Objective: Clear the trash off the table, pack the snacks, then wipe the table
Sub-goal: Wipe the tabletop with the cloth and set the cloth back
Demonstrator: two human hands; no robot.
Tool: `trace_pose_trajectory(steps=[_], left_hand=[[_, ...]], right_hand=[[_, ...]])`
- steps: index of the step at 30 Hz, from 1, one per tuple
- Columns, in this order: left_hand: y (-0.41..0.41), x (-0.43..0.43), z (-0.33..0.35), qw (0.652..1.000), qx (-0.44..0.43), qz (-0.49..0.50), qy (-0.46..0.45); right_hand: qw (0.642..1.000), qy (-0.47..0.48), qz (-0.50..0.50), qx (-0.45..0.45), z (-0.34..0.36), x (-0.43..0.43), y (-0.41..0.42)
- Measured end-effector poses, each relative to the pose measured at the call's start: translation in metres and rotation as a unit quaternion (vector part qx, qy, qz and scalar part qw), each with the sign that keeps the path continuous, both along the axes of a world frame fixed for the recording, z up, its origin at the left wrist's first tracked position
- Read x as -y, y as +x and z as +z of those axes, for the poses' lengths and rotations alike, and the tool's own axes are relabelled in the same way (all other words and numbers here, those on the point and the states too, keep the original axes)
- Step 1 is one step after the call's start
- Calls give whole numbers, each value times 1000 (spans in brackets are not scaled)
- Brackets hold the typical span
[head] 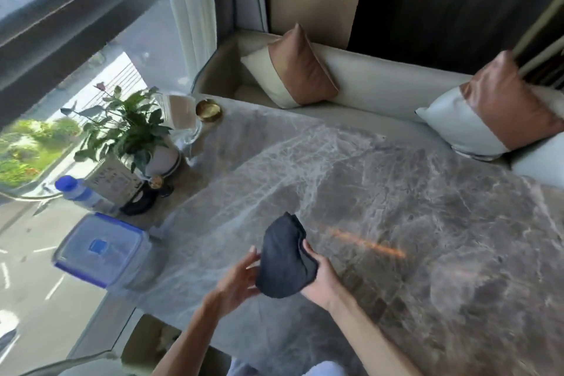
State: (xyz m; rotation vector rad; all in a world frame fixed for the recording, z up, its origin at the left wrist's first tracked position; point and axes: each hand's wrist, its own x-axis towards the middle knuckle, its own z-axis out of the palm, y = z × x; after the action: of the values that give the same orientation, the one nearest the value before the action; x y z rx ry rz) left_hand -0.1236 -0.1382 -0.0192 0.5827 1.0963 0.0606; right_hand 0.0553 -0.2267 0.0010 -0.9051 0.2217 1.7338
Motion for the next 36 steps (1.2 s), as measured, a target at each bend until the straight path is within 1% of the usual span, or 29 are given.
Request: trace_pose_trajectory(steps=[2,3,5,8,11,13,16,20,22,23,26,27,28,30,31,32,33,34,35,36], left_hand=[[-5,-15,6,998,50,34,-33],[-8,-25,10,996,68,47,-29],[-19,-48,17,994,91,60,6],[-40,-86,25,991,100,83,43],[-62,-125,30,984,119,119,67],[-78,-152,31,985,95,115,80],[-97,-193,29,987,37,97,121],[-100,-254,38,971,-39,46,232],[-93,-283,45,947,-67,-4,314],[-89,-297,46,928,-85,-31,362],[-82,-332,36,846,-156,-93,502],[-79,-339,30,829,-163,-107,524],[-77,-345,24,824,-162,-120,530],[-71,-350,8,838,-181,-123,500],[-69,-350,-2,851,-205,-132,465],[-68,-348,-10,839,-248,-181,449],[-68,-346,-19,817,-279,-236,445],[-70,-342,-25,781,-311,-285,460],[-71,-338,-29,767,-322,-303,466],[-71,-337,-36,765,-326,-303,466]], right_hand=[[1000,21,-5,-14,12,-21,-7],[999,38,-4,-15,19,-31,-10],[998,57,15,0,31,-52,-16],[995,60,41,66,39,-86,-24],[984,74,87,137,40,-122,-35],[973,60,125,186,35,-149,-41],[942,24,166,292,27,-196,-50],[898,-4,160,410,23,-264,-62],[863,0,160,479,22,-294,-64],[840,9,161,518,22,-308,-64],[782,39,138,606,13,-341,-62],[760,43,143,632,8,-347,-63],[735,44,164,657,3,-350,-64],[673,52,255,692,-16,-346,-67],[635,56,320,700,-30,-341,-68],[600,52,383,701,-42,-335,-69],[575,39,418,702,-53,-331,-70],[566,20,420,709,-60,-327,-71],[572,-8,396,718,-64,-326,-71],[581,-39,359,730,-68,-330,-71]])
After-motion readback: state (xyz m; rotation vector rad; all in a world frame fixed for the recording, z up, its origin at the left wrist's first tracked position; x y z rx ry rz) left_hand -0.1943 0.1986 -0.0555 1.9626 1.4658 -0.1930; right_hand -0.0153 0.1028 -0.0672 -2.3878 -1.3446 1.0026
